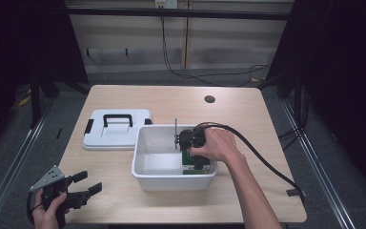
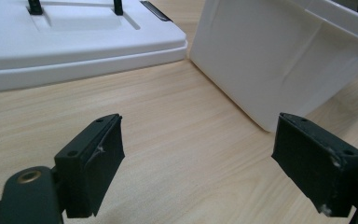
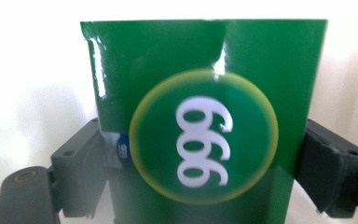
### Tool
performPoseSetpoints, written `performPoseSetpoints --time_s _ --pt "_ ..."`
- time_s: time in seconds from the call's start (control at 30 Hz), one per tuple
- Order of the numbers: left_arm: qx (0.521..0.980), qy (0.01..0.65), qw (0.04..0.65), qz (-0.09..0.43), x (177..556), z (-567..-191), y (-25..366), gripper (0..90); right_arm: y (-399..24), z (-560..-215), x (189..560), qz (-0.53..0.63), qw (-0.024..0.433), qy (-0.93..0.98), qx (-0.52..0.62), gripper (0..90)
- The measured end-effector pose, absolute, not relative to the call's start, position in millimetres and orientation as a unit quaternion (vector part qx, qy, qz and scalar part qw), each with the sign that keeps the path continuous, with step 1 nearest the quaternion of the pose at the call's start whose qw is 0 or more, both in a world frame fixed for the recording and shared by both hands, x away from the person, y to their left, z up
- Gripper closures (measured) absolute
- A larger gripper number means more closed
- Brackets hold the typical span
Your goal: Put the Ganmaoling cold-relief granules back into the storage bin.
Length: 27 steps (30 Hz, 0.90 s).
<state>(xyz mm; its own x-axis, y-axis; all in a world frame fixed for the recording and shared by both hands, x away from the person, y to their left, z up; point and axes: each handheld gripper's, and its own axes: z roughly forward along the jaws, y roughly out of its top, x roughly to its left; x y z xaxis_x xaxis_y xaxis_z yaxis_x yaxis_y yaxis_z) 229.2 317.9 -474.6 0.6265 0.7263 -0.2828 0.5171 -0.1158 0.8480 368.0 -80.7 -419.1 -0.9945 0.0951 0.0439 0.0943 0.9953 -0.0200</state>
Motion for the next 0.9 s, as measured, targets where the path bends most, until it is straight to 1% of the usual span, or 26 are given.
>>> performPoseSetpoints --time_s 0.1,0.37,0.9 --pt "0.739 0.420 0.516 0.100 229 -475 318 15.9 -79 -420 369 0.021 0.025 -0.998 -0.050 13.0" --pt "0.739 0.420 0.517 0.101 229 -474 318 15.8 -82 -420 369 0.006 0.029 -0.998 -0.049 12.9" --pt "0.740 0.419 0.517 0.101 229 -474 318 15.8 -90 -406 369 -0.011 0.026 -0.999 -0.034 13.1"
